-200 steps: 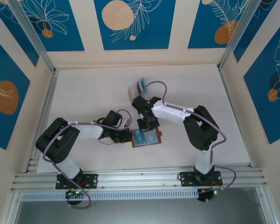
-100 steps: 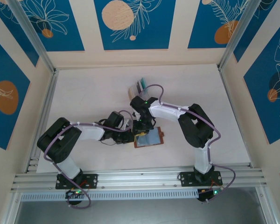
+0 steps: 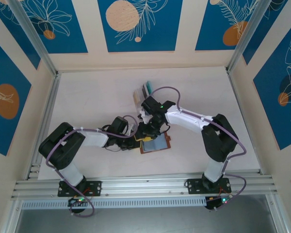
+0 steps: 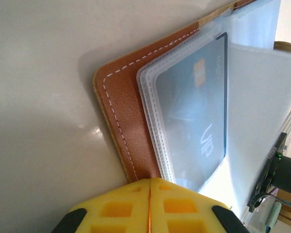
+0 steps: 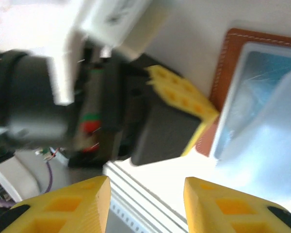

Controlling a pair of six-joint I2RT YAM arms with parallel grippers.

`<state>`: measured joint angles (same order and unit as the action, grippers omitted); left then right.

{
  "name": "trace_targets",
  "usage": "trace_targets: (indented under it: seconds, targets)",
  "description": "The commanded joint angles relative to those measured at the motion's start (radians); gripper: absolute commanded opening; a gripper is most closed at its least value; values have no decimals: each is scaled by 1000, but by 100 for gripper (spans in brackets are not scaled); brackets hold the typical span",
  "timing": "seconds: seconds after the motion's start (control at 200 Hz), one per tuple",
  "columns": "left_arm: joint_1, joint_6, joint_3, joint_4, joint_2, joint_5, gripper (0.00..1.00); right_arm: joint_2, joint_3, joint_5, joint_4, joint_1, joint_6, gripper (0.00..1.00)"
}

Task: Put the credit cards into the card holder

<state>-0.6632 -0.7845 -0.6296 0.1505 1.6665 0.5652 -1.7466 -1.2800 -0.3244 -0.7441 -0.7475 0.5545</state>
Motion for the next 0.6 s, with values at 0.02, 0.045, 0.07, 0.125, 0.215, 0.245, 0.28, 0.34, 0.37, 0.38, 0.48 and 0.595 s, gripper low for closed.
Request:
trace_targets:
  seconds: [0.02, 0.045, 0.07, 0.125, 0.215, 0.245, 0.28, 0.34, 0.37, 0.38, 0.48, 0.595]
  targets:
    - [1, -4, 38, -80, 24, -44, 8, 22, -37, 28, -75, 12, -35, 41]
    - [4, -2, 40, -81, 17, -44, 8, 22, -30, 47, -84, 16, -37, 38]
    - [6, 0, 41, -84, 12, -42, 8, 22, -23, 68, -88, 21, -37, 35]
    - [12, 8, 41, -94, 3, -38, 8, 14, -6, 122, -102, 26, -31, 23]
    - [23, 17, 41, -100, -9, -27, 8, -12, 19, 171, -108, 30, -22, 7]
    - [25, 20, 41, -100, -10, -24, 8, -15, 31, 171, -95, 30, -17, 4]
    - [28, 21, 41, -99, -11, -19, 8, -18, 46, 170, -79, 32, -9, 3]
    - [32, 18, 43, -92, -10, -10, 8, -19, 64, 149, -52, 35, -3, 3]
    - [36, 13, 48, -77, -6, 0, 8, -19, 73, 130, -35, 36, -3, 6]
    - [38, 11, 49, -73, -7, 2, 8, -18, 75, 124, -30, 36, -4, 7]
    - [45, 10, 50, -63, 1, 8, 8, -41, 86, 126, -2, 36, 9, 13]
    - [49, 7, 48, -54, 4, 15, 8, -104, 60, 186, -20, 26, 10, 6]
